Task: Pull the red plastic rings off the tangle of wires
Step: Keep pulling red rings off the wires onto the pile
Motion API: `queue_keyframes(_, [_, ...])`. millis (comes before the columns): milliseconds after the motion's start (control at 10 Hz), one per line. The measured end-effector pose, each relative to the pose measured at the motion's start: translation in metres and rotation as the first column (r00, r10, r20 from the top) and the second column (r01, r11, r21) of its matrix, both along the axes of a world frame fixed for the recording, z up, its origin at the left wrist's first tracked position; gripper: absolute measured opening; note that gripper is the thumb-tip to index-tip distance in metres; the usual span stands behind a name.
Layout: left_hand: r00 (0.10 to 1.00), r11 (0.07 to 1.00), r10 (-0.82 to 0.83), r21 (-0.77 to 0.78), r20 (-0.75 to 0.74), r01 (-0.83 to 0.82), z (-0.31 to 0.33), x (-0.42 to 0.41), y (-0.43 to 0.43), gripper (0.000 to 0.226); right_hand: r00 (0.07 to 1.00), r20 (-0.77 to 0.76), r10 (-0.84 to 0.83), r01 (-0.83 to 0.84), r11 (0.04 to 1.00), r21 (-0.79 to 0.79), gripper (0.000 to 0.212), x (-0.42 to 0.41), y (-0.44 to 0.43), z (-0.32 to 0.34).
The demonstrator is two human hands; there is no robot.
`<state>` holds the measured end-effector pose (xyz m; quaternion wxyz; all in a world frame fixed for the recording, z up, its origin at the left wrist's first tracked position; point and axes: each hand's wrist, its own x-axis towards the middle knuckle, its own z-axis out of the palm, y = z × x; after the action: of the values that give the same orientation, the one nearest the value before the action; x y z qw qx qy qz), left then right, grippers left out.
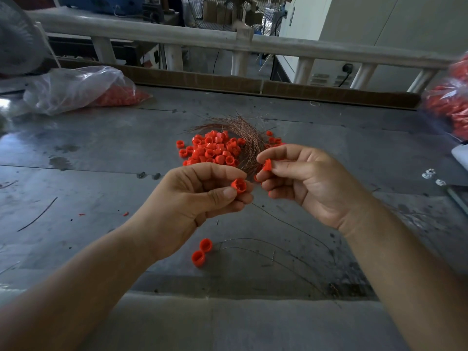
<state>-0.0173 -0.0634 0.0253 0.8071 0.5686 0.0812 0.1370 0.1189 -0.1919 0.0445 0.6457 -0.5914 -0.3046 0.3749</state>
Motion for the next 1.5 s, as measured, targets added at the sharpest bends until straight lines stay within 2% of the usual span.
queue_keyframes(100, [1.000, 1.000, -0.002, 0.008, -0.003, 0.002, 0.000, 0.000, 0.000, 0.023, 1.000, -0.027, 0.001, 0.000, 1.000, 0.011, 0.009, 0.000, 0.000, 0.000])
queue_keyframes(200, [1.000, 1.000, 0.002, 0.009, -0.007, -0.002, 0.000, 0.000, 0.000, 0.023, 0.999, -0.045, -0.005, 0.006, 1.000, 0.021, 0.014, 0.000, 0.000, 0.000])
queue_keyframes(300, [1.000, 1.000, 0.004, 0.012, -0.009, -0.004, -0.001, 0.000, 0.000, 0.024, 0.999, -0.036, -0.001, 0.002, 1.000, 0.024, 0.008, 0.000, 0.001, -0.001])
queue_keyframes(400, [1.000, 1.000, 0.000, 0.015, -0.007, 0.000, -0.001, -0.001, 0.002, 0.024, 0.999, -0.033, 0.000, 0.001, 1.000, 0.032, 0.016, 0.001, 0.001, -0.001])
queue_keyframes(500, [1.000, 1.000, -0.003, 0.016, -0.008, 0.003, -0.001, -0.002, 0.002, 0.023, 0.998, -0.058, 0.019, -0.015, 0.998, 0.057, 0.011, 0.000, 0.002, -0.001])
queue_keyframes(600, [1.000, 1.000, 0.000, 0.022, -0.007, 0.000, 0.000, -0.001, 0.002, 0.023, 0.999, -0.034, 0.012, -0.010, 0.999, 0.052, 0.021, -0.002, 0.003, -0.001])
queue_keyframes(700, [1.000, 0.999, 0.014, 0.049, -0.002, -0.014, 0.000, -0.001, 0.003, 0.024, 0.997, 0.081, 0.006, -0.008, 0.999, 0.036, 0.020, -0.005, 0.004, -0.003])
queue_keyframes(800, [0.999, 0.997, 0.039, 0.059, 0.003, -0.039, 0.000, -0.001, 0.004, 0.025, 0.952, 0.303, -0.031, 0.020, 0.999, 0.041, 0.017, -0.013, 0.007, -0.005])
queue_keyframes(900, [0.997, 0.994, 0.074, 0.074, 0.009, -0.075, -0.001, 0.000, 0.005, 0.026, 0.857, 0.510, -0.073, 0.046, 0.997, 0.066, 0.017, -0.019, 0.010, -0.008])
queue_keyframes(1100, [0.992, 0.983, 0.127, 0.137, 0.007, -0.126, -0.004, 0.000, 0.004, 0.025, 0.678, 0.727, -0.104, 0.055, 0.994, 0.092, 0.020, -0.026, 0.010, -0.012])
queue_keyframes(1500, [0.990, 0.968, 0.140, 0.212, -0.024, -0.132, -0.003, 0.000, 0.000, 0.024, 0.613, 0.775, -0.153, 0.097, 0.988, 0.118, 0.021, -0.028, 0.008, -0.015])
